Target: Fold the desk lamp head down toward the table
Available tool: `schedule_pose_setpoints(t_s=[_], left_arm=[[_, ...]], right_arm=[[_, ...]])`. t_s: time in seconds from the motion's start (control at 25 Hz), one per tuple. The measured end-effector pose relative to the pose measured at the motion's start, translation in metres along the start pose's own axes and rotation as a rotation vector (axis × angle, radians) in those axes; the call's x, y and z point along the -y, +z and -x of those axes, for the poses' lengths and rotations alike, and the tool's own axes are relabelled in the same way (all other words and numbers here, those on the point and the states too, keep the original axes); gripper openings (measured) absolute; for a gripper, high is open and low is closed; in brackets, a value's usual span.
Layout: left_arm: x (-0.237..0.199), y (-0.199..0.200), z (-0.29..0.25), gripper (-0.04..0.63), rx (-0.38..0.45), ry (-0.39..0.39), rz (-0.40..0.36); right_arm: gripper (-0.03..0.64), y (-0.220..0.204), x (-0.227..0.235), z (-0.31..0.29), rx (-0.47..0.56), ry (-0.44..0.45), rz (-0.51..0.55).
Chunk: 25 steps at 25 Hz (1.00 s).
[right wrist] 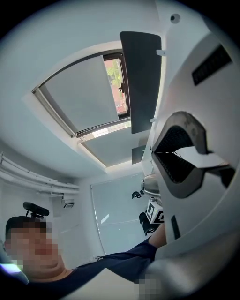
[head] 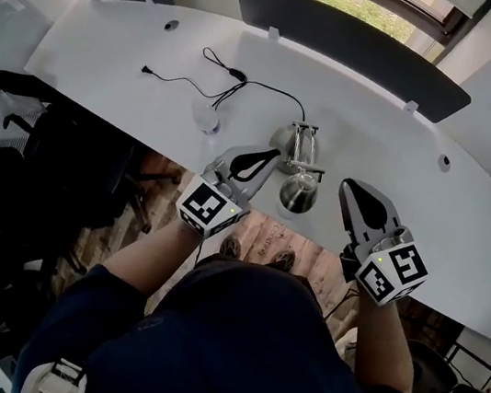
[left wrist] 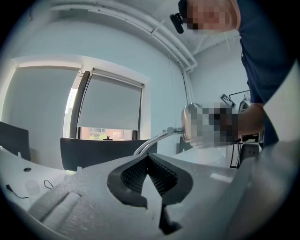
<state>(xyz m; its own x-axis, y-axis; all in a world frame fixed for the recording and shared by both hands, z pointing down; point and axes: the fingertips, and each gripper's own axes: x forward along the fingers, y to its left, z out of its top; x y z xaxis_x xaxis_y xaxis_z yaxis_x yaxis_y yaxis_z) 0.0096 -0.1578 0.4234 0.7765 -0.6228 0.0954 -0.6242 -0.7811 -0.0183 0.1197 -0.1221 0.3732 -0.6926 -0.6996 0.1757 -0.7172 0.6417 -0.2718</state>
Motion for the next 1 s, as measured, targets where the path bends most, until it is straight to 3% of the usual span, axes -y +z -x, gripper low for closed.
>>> schedule_pose_setpoints(t_s=[0.32,0.88,1.0], left_arm=[[-0.014,-0.032,-0.026,0.006,-0.055,0.062,-0.013],[-0.04,-0.073,-0.052,0.008,-0.094,-0.093,-0.022],[-0.042,-0.081,-0.058,0.042,-0.11,-0.127,-0.046]], right_arm=[[0.011,0.0,0.018,-0.017,-0.065,0.077,-0.047],[0.014,0.006,0.024,-0.054,-0.168,0.034,-0.217],[0.065,0.003,0.023,-0.06,-0.217,0.046,-0.257]])
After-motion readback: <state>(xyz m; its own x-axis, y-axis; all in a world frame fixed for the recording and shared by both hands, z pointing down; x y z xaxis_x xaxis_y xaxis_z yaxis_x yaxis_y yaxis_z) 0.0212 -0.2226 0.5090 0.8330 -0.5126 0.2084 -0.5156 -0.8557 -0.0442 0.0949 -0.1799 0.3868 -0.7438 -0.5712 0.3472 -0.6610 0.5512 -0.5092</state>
